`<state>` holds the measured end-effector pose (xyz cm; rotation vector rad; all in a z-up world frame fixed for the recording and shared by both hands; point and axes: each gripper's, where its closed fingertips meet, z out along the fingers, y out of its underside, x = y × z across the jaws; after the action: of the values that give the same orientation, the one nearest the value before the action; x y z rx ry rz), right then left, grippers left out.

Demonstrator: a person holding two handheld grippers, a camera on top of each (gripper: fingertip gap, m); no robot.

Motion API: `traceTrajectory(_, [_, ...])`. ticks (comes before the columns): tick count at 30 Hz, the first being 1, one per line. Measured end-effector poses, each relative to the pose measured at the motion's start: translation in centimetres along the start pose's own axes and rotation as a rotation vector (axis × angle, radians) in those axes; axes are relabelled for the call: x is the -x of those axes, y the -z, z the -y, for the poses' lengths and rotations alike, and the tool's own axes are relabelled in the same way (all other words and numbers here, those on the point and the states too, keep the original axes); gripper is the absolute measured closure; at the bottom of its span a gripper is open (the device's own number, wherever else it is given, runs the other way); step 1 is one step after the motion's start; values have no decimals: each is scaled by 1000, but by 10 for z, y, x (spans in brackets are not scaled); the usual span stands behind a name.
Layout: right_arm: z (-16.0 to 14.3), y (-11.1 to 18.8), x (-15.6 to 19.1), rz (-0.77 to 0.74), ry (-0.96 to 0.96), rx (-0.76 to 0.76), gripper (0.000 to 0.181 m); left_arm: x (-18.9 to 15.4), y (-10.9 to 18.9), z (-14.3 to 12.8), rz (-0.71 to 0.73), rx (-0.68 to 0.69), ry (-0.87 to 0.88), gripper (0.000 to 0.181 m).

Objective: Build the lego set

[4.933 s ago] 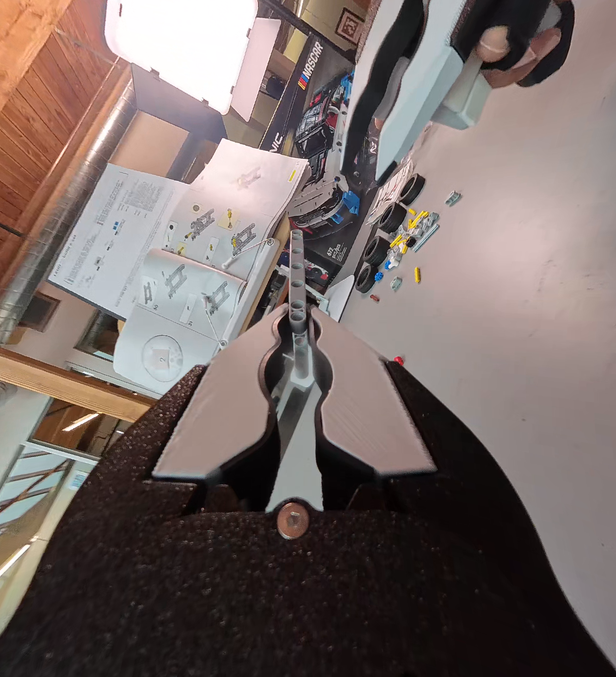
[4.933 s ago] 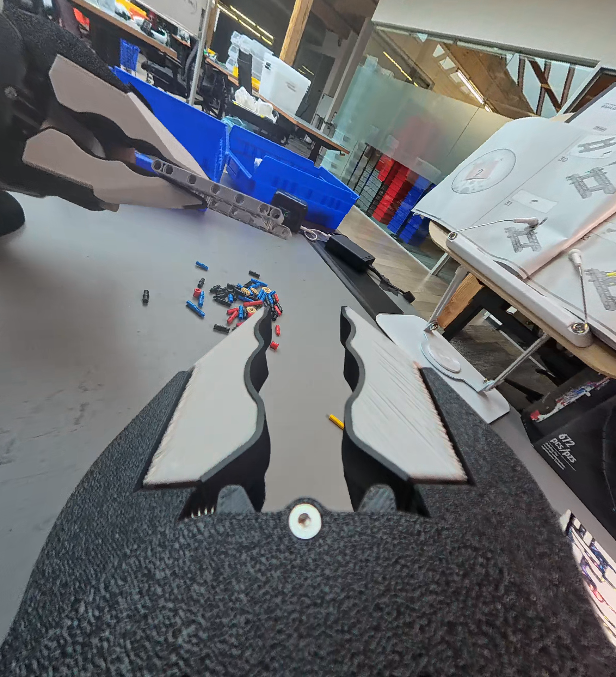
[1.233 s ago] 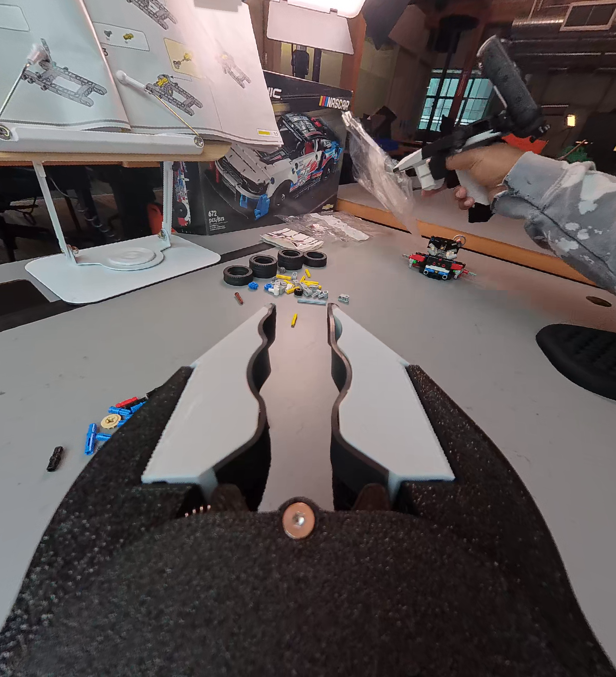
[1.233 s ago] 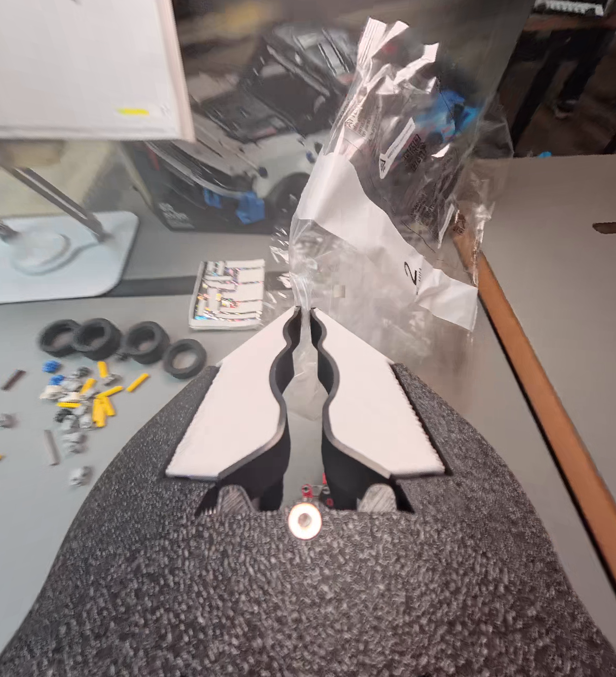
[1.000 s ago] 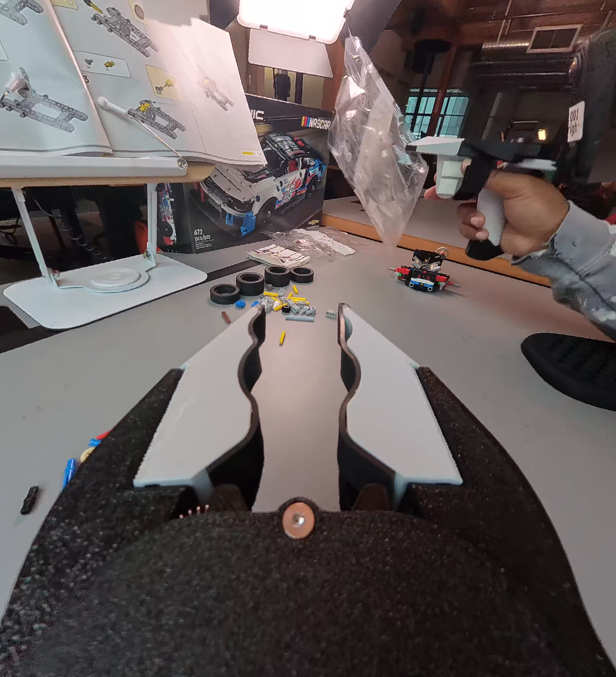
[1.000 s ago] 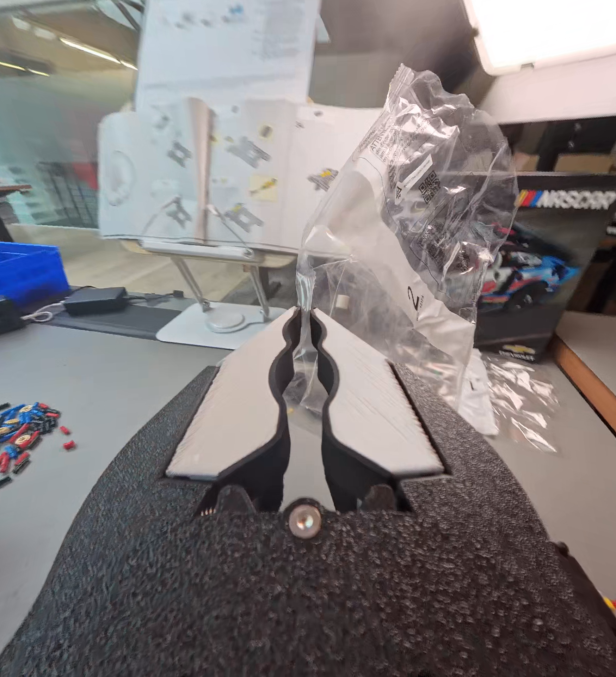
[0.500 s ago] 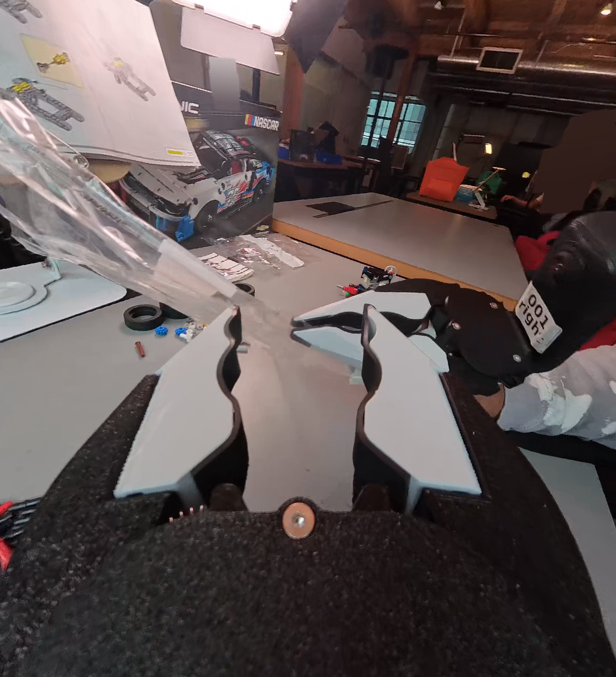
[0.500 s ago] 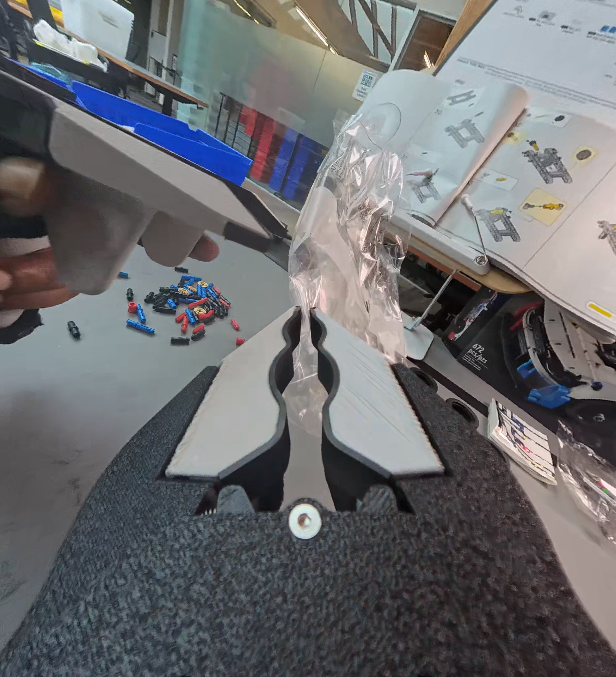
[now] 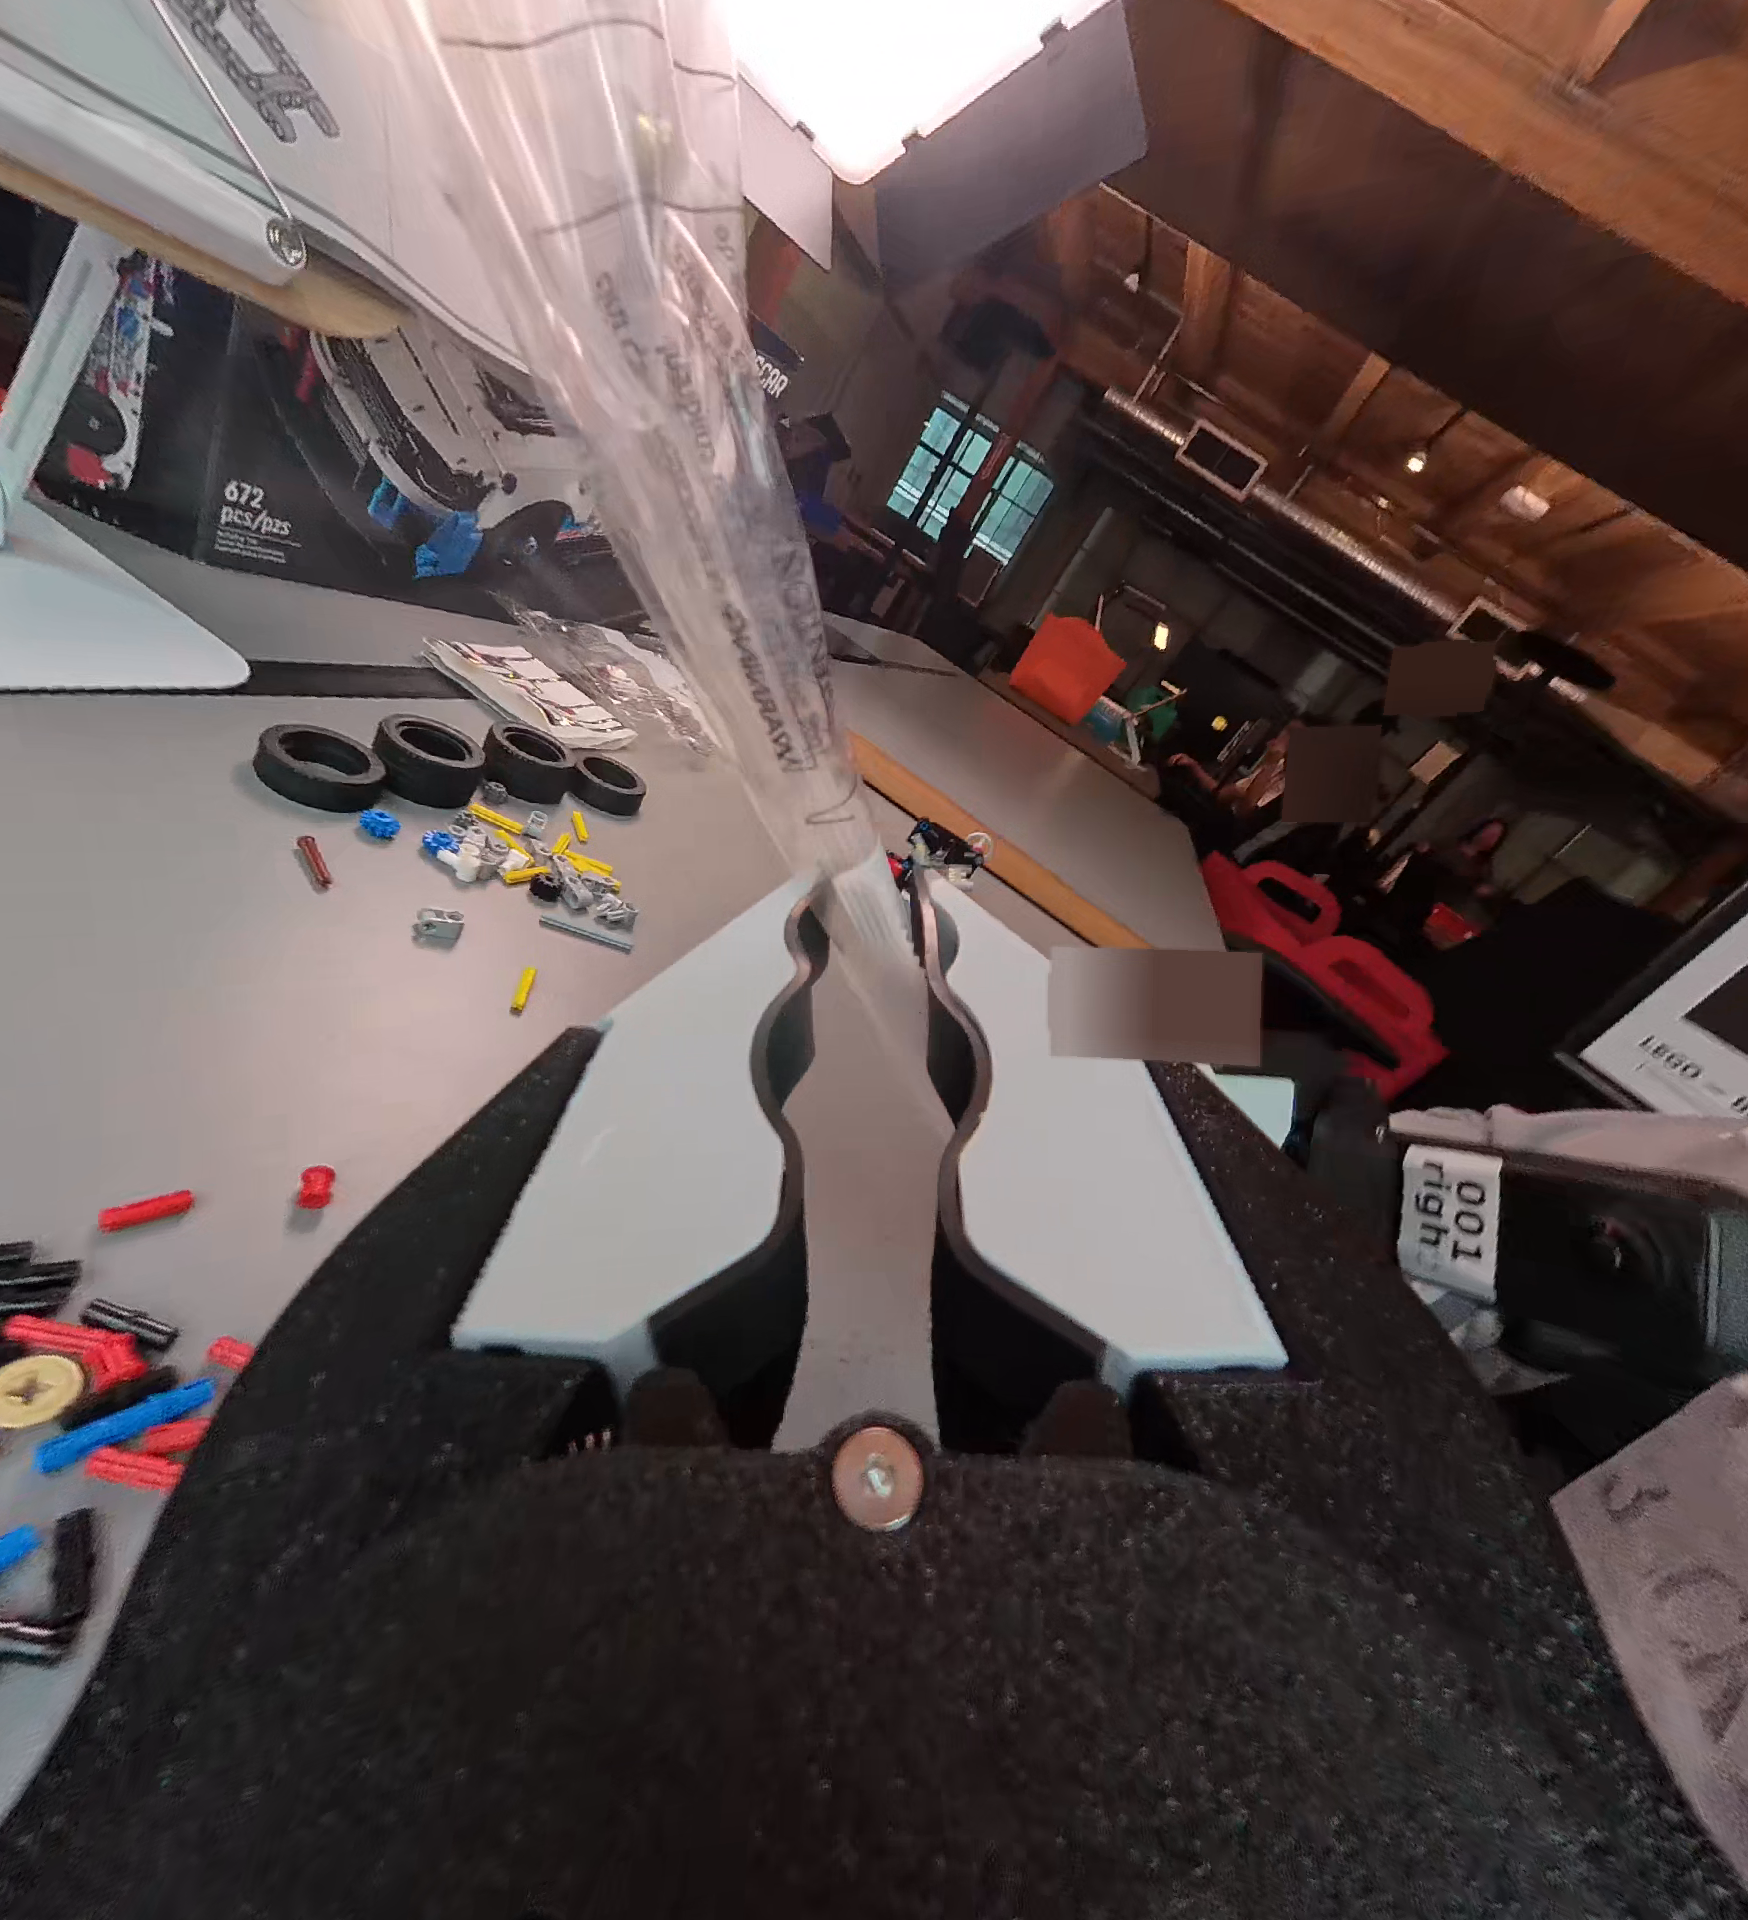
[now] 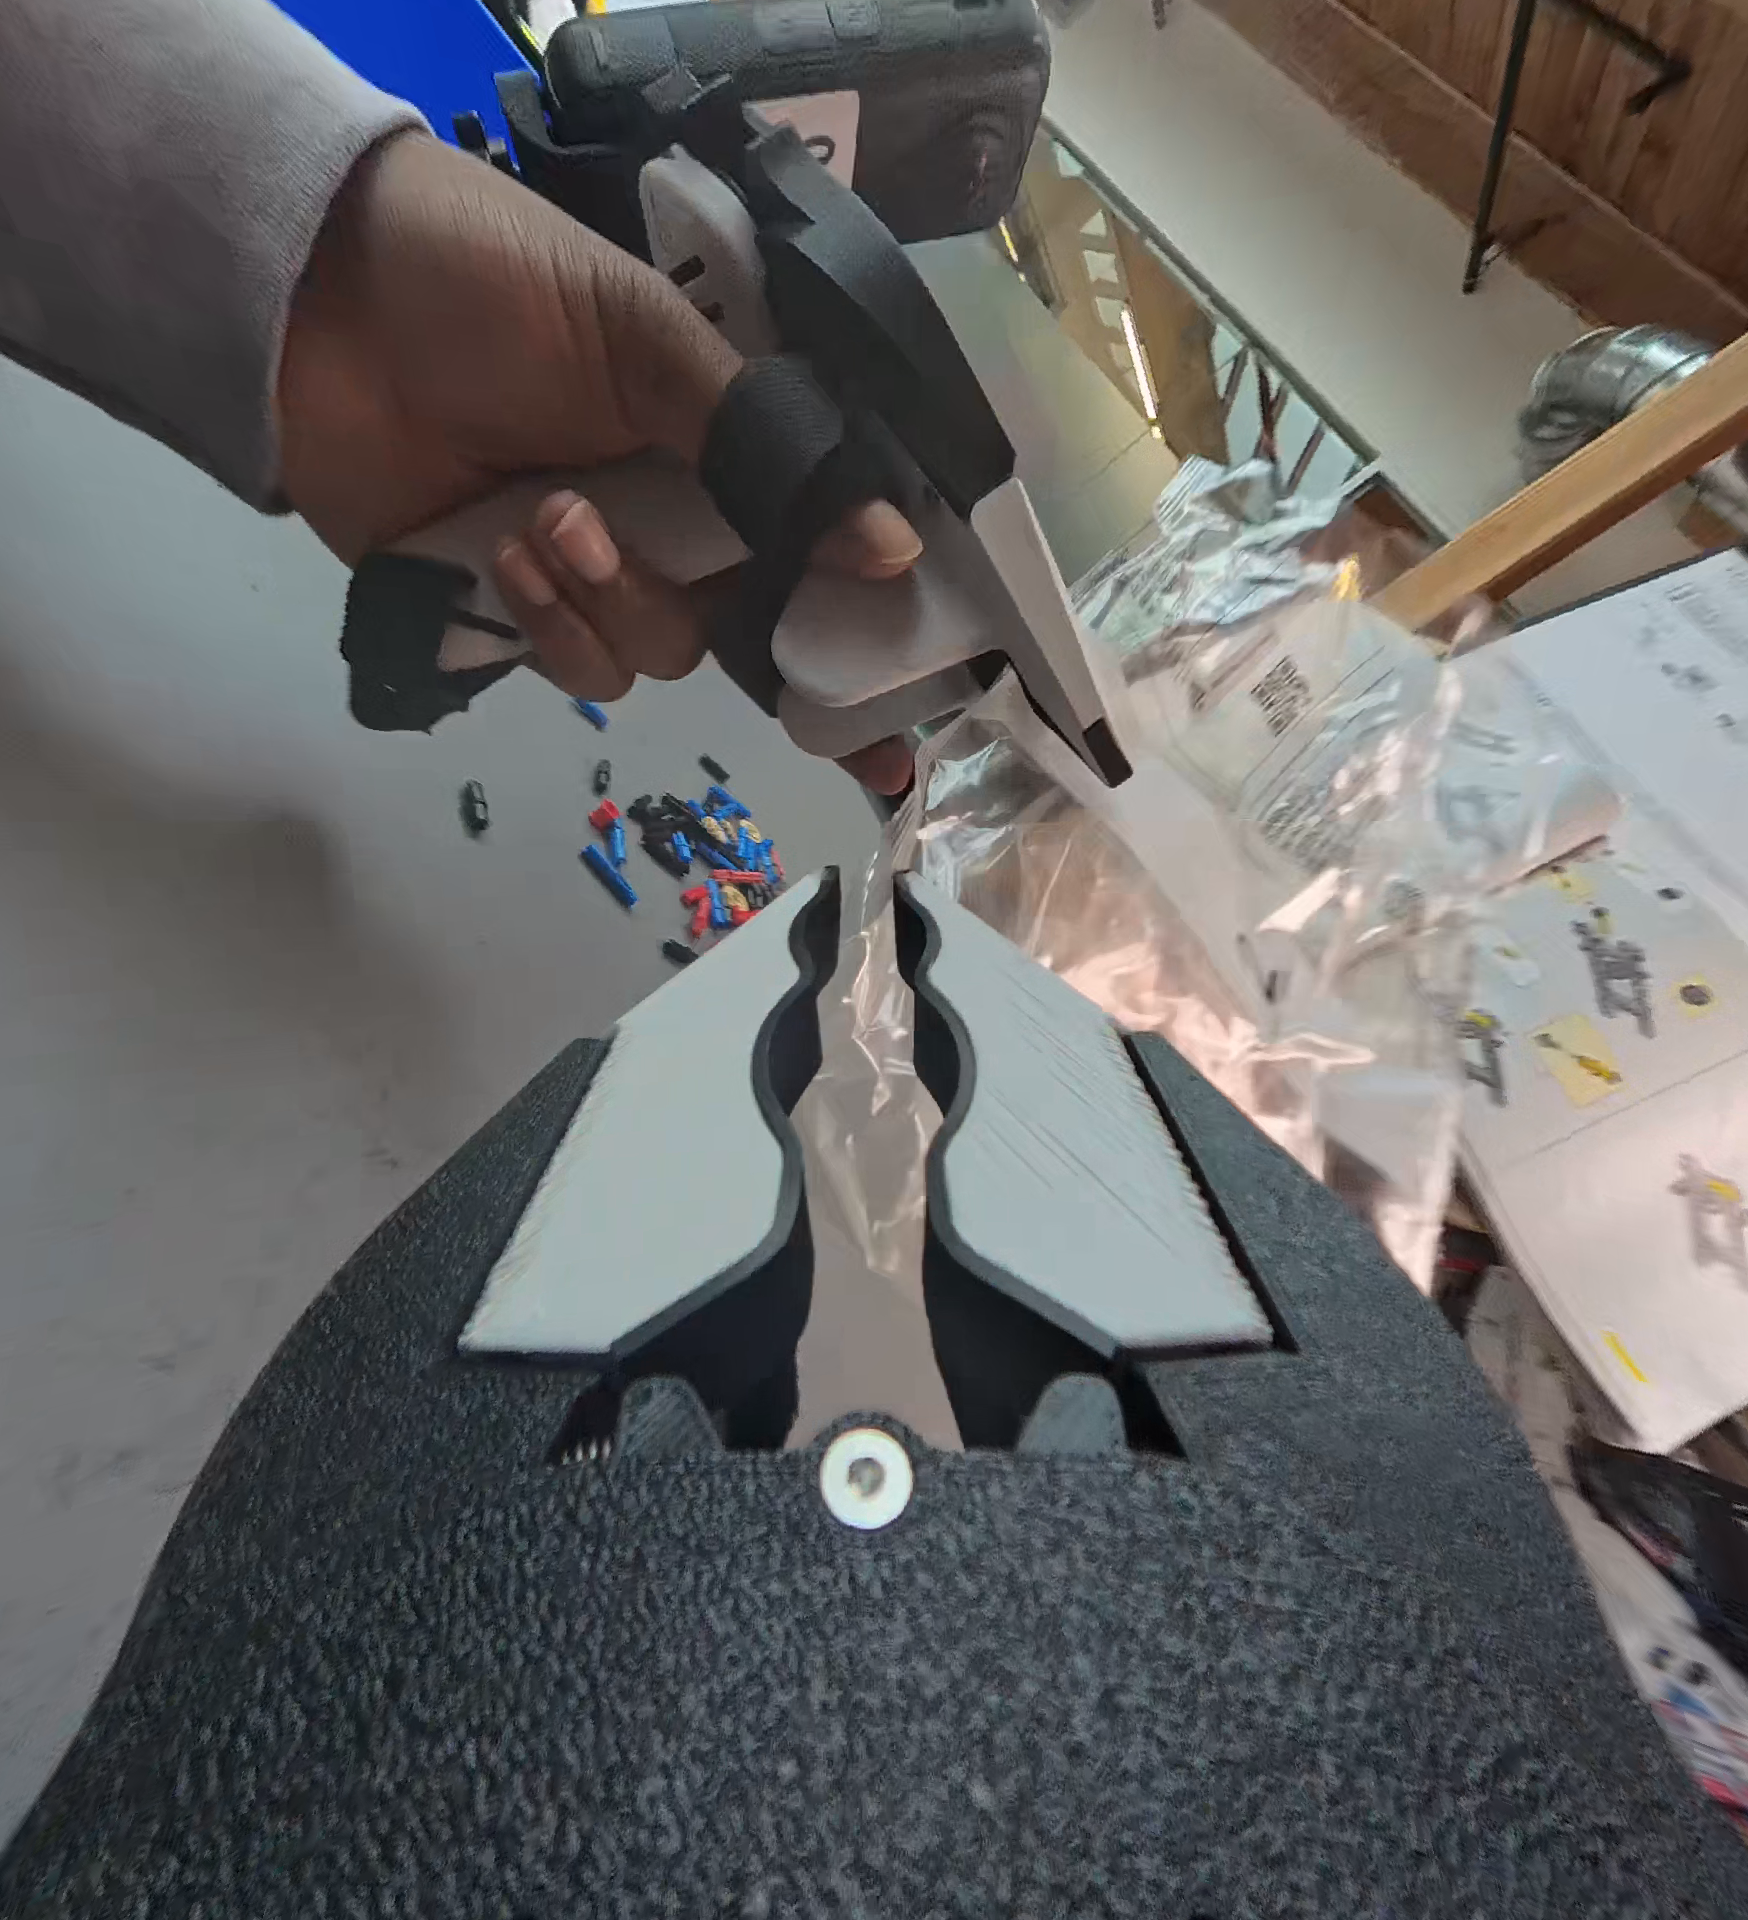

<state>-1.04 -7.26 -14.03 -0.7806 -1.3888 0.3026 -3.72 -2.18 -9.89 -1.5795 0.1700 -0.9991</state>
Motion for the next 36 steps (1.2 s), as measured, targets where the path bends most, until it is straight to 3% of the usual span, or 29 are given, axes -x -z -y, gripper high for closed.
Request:
traceTrajectory(2, [10,5,4,151,-211,-75,155,3,8,5,42,21,-151,174])
traceTrajectory(4, [22,15,-24,168,-391,-166,148,-1,18,10,41,61,-293,179])
traceTrajectory(6, [20,26,-70,79,-507,-216,146,-7,29,12,7,94,-374,180])
traceTrajectory(10, [-21,48,-141,-107,-593,-196,140,-16,40,13,-53,111,-392,181])
traceTrajectory(14, [-54,42,-112,133,-766,-115,136,-24,38,-1,-129,170,-394,180])
traceTrajectory(16, [-50,42,-90,291,-858,-148,163,-25,36,-7,-149,182,-381,180])
traceTrajectory(19, [-53,42,-84,310,-822,-150,181,-16,34,-12,-113,199,-385,176])
traceTrajectory(23, [-52,48,-97,284,-857,-201,181,-7,38,-13,-102,202,-341,165])
traceTrajectory(30, [-56,51,-94,309,-867,-208,181,-8,37,-17,-91,218,-374,173])
traceTrajectory(36, [-53,53,-88,380,-901,-218,170,-2,44,-17,-76,223,-376,174])
